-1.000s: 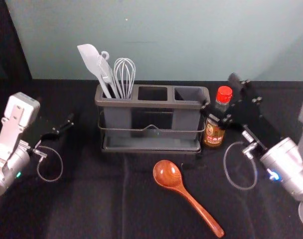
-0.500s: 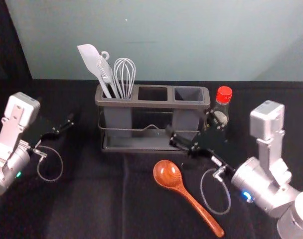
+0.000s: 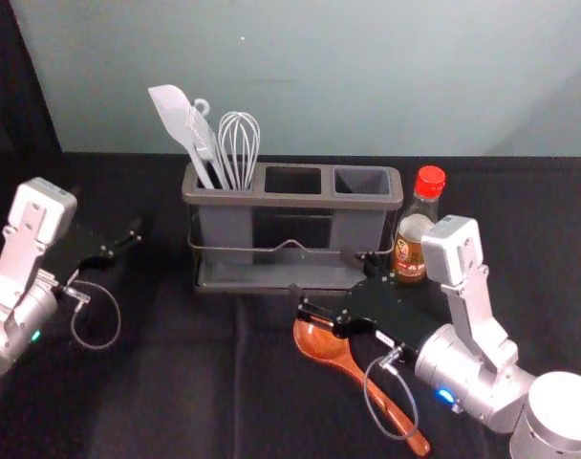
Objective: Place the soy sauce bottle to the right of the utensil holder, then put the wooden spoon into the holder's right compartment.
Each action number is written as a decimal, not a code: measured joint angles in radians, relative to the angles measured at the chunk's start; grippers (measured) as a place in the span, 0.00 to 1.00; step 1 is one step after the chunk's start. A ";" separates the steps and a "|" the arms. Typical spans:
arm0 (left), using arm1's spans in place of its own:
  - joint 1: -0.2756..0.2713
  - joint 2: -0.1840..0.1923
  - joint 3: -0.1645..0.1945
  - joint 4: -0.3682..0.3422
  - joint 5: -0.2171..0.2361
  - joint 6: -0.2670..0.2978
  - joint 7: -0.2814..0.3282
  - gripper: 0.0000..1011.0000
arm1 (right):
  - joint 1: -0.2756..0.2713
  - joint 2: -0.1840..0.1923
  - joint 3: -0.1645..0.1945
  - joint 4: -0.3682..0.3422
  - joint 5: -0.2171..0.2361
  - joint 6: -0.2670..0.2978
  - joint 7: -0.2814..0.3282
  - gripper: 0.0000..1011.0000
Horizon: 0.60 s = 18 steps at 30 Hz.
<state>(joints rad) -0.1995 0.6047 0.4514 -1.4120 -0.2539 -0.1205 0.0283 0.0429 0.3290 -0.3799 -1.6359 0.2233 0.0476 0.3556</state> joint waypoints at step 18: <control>0.000 0.000 0.000 0.000 0.000 0.000 0.000 0.99 | -0.004 -0.001 0.009 -0.004 0.006 -0.008 0.000 0.99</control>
<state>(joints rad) -0.1995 0.6047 0.4515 -1.4120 -0.2539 -0.1205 0.0283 0.0385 0.3279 -0.3710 -1.6400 0.2290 0.0400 0.3555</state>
